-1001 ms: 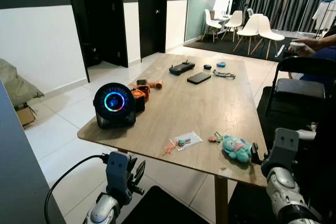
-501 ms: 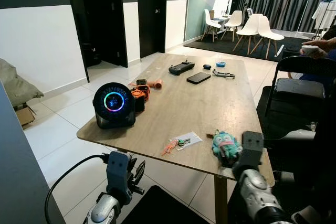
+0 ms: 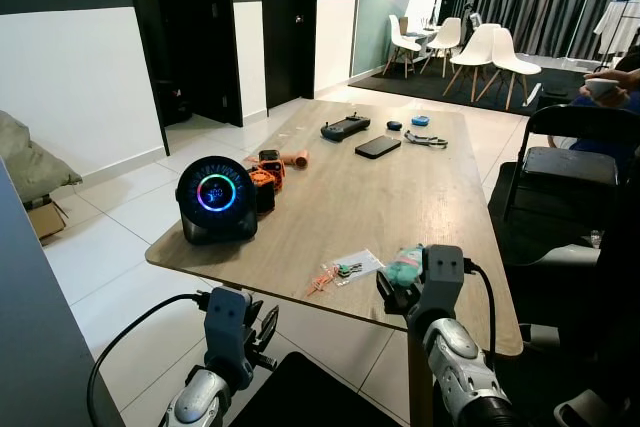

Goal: Hang keys on a hook

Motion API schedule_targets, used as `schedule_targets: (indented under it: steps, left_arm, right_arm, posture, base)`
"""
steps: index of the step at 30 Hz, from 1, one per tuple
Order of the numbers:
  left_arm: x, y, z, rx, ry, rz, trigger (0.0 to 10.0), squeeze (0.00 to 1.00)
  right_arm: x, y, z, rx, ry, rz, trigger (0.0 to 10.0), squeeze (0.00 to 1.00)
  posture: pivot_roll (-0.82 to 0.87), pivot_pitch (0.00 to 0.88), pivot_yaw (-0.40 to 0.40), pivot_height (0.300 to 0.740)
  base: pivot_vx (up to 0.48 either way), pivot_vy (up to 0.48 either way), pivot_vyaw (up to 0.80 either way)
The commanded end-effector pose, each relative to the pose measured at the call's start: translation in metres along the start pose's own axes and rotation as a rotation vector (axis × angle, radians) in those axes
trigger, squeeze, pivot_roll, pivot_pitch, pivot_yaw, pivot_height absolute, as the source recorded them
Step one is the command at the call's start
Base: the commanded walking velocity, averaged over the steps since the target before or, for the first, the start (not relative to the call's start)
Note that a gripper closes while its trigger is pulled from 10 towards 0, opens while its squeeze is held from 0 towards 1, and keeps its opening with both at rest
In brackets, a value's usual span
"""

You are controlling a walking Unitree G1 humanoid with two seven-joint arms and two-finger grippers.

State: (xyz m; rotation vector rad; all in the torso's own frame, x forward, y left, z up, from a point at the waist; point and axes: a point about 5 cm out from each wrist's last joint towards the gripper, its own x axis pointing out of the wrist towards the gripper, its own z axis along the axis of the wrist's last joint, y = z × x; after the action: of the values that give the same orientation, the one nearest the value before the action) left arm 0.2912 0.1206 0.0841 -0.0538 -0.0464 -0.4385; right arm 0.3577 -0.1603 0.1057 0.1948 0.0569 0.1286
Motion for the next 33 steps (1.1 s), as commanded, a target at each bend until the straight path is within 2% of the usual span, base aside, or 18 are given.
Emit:
schedule_targets:
  steps: [1, 3, 5, 11, 12, 13, 14, 16, 19, 25, 29, 33]
  left_arm:
    - [0.0, -0.007, 0.001, -0.027, -0.015, -0.024, 10.0, 0.0]
    - [0.0, -0.009, 0.001, -0.033, -0.021, -0.041, 10.0, 0.0]
    - [-0.001, -0.014, 0.003, -0.044, -0.029, -0.094, 10.0, 0.0]
    - [-0.003, -0.018, 0.002, -0.053, -0.021, -0.135, 10.0, 0.0]
    - [-0.003, -0.018, 0.001, -0.057, -0.018, -0.143, 10.0, 0.0]
    - [-0.004, -0.019, 0.001, -0.061, -0.016, -0.149, 10.0, 0.0]
    - [-0.004, -0.019, 0.001, -0.061, -0.016, -0.149, 10.0, 0.0]
    - [-0.005, -0.02, 0.001, -0.066, -0.015, -0.161, 10.0, 0.0]
    - [-0.004, -0.02, 0.001, -0.068, -0.013, -0.169, 10.0, 0.0]
    - [-0.001, -0.02, 0.003, -0.065, -0.016, -0.173, 10.0, 0.0]
    - [0.002, -0.018, 0.007, -0.064, -0.025, -0.174, 10.0, 0.0]
    - [0.002, -0.017, 0.008, -0.064, -0.028, -0.175, 10.0, 0.0]
  right_arm:
    - [-0.002, -0.006, 0.0, 0.026, -0.01, -0.006, 10.0, 0.0]
    - [-0.002, -0.01, 0.001, 0.028, -0.01, -0.022, 10.0, 0.0]
    - [-0.002, -0.022, 0.003, -0.006, 0.014, -0.069, 10.0, 0.0]
    - [-0.006, -0.032, -0.002, -0.024, 0.072, -0.103, 10.0, 0.0]
    - [-0.008, -0.034, -0.005, -0.013, 0.091, -0.116, 10.0, 0.0]
    - [-0.01, -0.037, -0.009, 0.038, 0.095, -0.136, 10.0, 0.0]
    - [-0.01, -0.037, -0.009, 0.038, 0.095, -0.136, 10.0, 0.0]
    - [-0.014, -0.041, -0.012, 0.118, 0.069, -0.161, 10.0, 0.0]
    - [-0.017, -0.046, -0.01, 0.172, 0.024, -0.186, 10.0, 0.0]
    - [-0.016, -0.056, -0.004, 0.198, -0.019, -0.237, 10.0, 0.0]
    - [-0.008, -0.06, 0.011, 0.203, -0.047, -0.254, 10.0, 0.0]
    - [-0.004, -0.061, 0.017, 0.208, -0.049, -0.265, 10.0, 0.0]
  posture:
    - [-0.01, 0.025, -0.005, 0.74]
    - [-0.01, 0.027, -0.004, 0.74]
    - [0.0, 0.031, -0.007, 0.74]
    - [0.0, 0.031, -0.009, 0.74]
    - [0.0, 0.028, -0.009, 0.74]
    - [0.0, 0.025, -0.007, 0.74]
    - [0.0, 0.025, -0.007, 0.74]
    - [0.0, 0.022, -0.005, 0.74]
    - [-0.01, 0.021, -0.001, 0.74]
    - [-0.01, 0.028, 0.004, 0.74]
    - [0.0, 0.039, 0.007, 0.74]
    - [0.0, 0.041, 0.007, 0.74]
  base:
    - [0.0, 0.0, 0.0]
    - [0.0, 0.0, 0.0]
    - [0.0, 0.0, 0.0]
    - [0.0, 0.0, 0.0]
    - [0.0, 0.0, 0.0]
    - [0.0, 0.0, 0.0]
    - [0.0, 0.0, 0.0]
    - [0.0, 0.0, 0.0]
    - [0.0, 0.0, 0.0]
    - [0.0, 0.0, 0.0]
    - [0.0, 0.0, 0.0]
    - [0.0, 0.0, 0.0]
